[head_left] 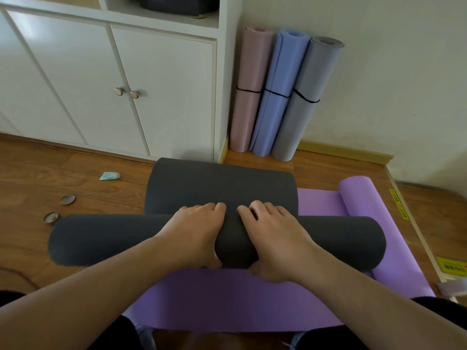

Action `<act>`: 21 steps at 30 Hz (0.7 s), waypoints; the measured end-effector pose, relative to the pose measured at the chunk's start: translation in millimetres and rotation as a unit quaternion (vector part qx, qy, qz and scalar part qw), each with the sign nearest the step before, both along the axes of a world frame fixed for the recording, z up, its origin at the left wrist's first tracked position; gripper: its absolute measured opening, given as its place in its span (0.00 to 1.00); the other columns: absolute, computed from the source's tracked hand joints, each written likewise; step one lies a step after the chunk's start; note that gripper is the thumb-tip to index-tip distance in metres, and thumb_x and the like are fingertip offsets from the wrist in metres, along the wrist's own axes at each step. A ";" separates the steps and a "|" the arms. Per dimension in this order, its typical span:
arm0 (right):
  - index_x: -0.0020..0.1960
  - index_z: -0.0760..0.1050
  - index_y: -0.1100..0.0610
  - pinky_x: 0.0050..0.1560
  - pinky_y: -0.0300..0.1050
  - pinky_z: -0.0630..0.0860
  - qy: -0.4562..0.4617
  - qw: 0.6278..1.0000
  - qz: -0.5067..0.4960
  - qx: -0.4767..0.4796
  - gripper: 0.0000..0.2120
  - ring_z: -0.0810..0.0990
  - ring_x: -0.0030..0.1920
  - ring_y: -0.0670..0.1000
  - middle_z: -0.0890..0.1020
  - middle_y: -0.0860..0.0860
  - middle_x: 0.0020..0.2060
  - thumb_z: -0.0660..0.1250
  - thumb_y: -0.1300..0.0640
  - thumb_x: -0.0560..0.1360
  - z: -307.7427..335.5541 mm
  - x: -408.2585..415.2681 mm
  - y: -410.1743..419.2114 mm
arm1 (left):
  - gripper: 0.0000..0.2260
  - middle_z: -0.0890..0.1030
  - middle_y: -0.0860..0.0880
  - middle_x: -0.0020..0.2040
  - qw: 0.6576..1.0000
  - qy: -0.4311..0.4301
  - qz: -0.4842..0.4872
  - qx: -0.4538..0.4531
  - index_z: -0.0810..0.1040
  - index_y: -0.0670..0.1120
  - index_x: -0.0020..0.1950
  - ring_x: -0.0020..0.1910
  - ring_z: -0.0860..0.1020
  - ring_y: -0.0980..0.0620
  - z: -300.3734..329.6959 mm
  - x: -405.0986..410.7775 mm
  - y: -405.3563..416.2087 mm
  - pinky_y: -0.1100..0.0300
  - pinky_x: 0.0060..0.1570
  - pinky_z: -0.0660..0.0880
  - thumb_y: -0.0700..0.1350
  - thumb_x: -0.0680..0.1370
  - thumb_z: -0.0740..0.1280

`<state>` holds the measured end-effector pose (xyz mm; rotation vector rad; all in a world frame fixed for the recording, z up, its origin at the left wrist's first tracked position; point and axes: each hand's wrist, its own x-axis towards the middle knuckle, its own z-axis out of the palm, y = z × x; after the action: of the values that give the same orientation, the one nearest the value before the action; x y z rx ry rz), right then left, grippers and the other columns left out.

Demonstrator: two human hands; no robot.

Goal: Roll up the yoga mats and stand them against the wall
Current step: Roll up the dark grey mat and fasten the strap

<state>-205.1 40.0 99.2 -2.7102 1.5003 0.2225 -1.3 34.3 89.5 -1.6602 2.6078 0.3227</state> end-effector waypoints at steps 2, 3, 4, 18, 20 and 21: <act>0.78 0.58 0.51 0.67 0.53 0.73 0.004 1.000 0.002 0.001 0.51 0.74 0.65 0.55 0.71 0.52 0.68 0.82 0.38 0.66 -1.7 0.7 -0.1 | 0.34 0.76 0.57 0.54 1.000 0.005 0.006 0.029 0.68 0.55 0.62 0.50 0.77 0.55 0.9 -0.1 -0.1 0.56 0.51 0.79 0.66 0.64 0.78; 0.77 0.60 0.50 0.65 0.53 0.74 -0.004 1.000 0.003 0.004 0.48 0.75 0.64 0.54 0.73 0.51 0.66 0.81 0.38 0.67 -2.3 1.0 0.0 | 0.34 0.76 0.57 0.53 0.999 0.004 0.006 0.038 0.68 0.55 0.62 0.50 0.77 0.55 0.9 -0.4 0.1 0.56 0.51 0.78 0.66 0.64 0.78; 0.75 0.61 0.50 0.63 0.52 0.75 -0.013 1.000 0.005 0.004 0.45 0.76 0.62 0.54 0.74 0.51 0.65 0.80 0.39 0.68 -2.8 1.0 -0.1 | 0.34 0.76 0.58 0.54 0.999 0.001 0.003 0.040 0.68 0.55 0.62 0.50 0.77 0.55 0.4 -0.3 0.5 0.57 0.51 0.77 0.66 0.64 0.78; 0.78 0.58 0.51 0.68 0.53 0.73 0.012 1.000 0.002 -0.007 0.50 0.73 0.66 0.55 0.70 0.52 0.68 0.82 0.38 0.67 1.3 3.5 0.9 | 0.35 0.77 0.57 0.54 0.999 0.006 0.009 0.036 0.69 0.55 0.63 0.50 0.78 0.55 5.1 2.4 -1.3 0.55 0.51 0.79 0.66 0.64 0.78; 0.75 0.63 0.50 0.63 0.52 0.75 -0.005 1.000 0.002 -0.005 0.44 0.76 0.62 0.54 0.74 0.51 0.64 0.80 0.39 0.68 -1.4 3.7 0.0 | 0.35 0.76 0.57 0.55 0.999 0.000 0.002 0.037 0.67 0.56 0.64 0.51 0.78 0.55 2.6 1.1 0.7 0.56 0.51 0.77 0.66 0.64 0.78; 0.73 0.64 0.50 0.61 0.51 0.76 -0.014 1.000 0.002 -0.005 0.41 0.77 0.61 0.53 0.75 0.50 0.63 0.80 0.39 0.68 -1.6 3.8 -0.3 | 0.36 0.75 0.57 0.56 1.000 -0.006 -0.002 0.030 0.67 0.56 0.65 0.53 0.77 0.54 0.8 1.1 2.1 0.57 0.53 0.76 0.66 0.64 0.78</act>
<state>-201.3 39.7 97.6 -2.7132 1.4933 0.1767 -0.2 36.4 90.3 -1.6322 2.5664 0.3857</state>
